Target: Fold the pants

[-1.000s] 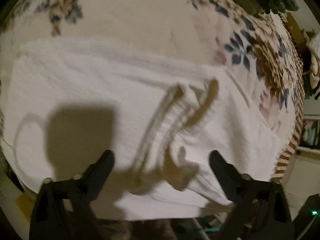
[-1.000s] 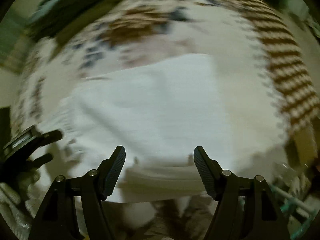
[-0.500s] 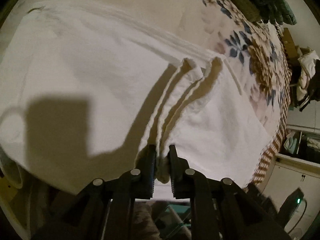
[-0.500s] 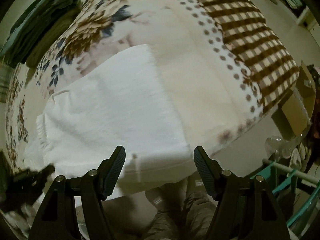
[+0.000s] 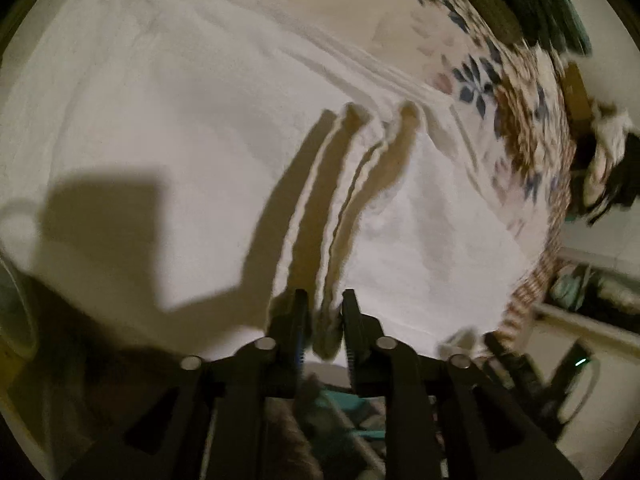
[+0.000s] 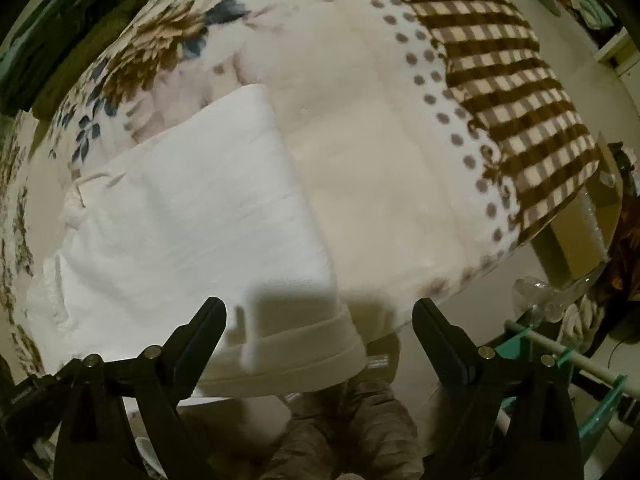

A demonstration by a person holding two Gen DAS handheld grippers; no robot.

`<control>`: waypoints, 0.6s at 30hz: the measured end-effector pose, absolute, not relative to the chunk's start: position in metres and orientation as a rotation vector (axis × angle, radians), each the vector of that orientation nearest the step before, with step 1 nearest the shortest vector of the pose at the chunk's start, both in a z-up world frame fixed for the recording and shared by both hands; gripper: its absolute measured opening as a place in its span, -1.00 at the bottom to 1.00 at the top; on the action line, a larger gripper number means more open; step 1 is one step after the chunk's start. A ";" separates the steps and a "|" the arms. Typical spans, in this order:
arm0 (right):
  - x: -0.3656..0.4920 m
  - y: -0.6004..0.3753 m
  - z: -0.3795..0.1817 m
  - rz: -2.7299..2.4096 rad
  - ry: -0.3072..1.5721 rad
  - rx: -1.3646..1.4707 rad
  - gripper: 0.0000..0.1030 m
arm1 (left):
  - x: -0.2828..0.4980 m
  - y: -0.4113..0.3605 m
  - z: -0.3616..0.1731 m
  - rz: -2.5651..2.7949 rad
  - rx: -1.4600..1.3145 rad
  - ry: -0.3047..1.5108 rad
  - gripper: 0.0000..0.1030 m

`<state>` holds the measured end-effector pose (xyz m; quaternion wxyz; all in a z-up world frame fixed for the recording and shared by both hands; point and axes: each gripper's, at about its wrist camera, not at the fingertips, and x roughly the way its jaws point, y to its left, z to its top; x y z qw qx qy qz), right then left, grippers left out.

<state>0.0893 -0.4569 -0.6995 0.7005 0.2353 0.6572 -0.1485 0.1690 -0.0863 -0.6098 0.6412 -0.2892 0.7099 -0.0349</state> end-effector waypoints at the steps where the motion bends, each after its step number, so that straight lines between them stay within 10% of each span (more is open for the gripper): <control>1: 0.088 -0.457 -0.700 -0.329 1.466 0.535 0.87 | 0.169 -0.085 -0.610 -0.073 -0.698 1.619 -0.51; 18: 0.061 -0.449 -0.713 -0.266 1.513 0.778 0.87 | 0.154 -0.082 -0.622 -0.010 -0.666 1.623 -0.83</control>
